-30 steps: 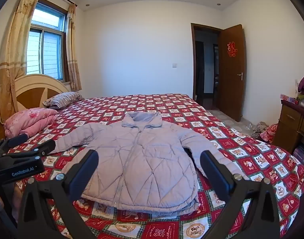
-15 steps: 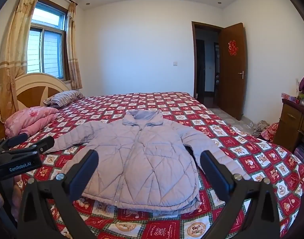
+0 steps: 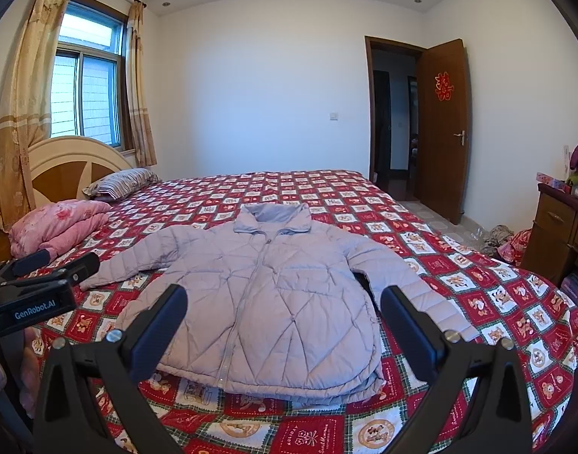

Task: Fold large clothes

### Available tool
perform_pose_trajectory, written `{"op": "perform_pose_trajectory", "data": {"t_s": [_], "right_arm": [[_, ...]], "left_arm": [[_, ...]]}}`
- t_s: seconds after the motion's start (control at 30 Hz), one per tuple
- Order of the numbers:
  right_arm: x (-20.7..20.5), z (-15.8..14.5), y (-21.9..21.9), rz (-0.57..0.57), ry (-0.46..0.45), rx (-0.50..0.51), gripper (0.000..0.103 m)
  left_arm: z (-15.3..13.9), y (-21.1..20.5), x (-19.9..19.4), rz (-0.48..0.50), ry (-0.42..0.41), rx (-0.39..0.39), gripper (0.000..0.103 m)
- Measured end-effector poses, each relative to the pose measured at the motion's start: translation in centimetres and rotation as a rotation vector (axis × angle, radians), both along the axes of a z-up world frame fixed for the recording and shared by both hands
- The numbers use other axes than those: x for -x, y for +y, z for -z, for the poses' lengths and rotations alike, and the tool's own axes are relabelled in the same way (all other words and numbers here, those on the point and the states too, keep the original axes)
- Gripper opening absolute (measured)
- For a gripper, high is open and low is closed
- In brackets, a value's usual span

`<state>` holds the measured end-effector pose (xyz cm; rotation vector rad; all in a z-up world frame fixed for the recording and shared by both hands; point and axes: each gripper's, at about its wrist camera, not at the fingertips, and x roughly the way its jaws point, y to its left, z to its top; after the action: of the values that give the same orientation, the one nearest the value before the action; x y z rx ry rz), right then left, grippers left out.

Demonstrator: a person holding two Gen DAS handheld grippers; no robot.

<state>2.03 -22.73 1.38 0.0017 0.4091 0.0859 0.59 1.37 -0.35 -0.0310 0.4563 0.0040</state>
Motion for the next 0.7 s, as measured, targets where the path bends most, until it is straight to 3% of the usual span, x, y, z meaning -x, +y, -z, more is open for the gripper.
{"op": "perform_pose_trajectory", "data": {"t_s": [0.7], "right_arm": [[0.09, 0.39, 0.24, -0.003, 0.012, 0.001, 0.103]], "left_arm": [[0.26, 0.21, -0.06, -0.005, -0.001, -0.001, 0.102]]}}
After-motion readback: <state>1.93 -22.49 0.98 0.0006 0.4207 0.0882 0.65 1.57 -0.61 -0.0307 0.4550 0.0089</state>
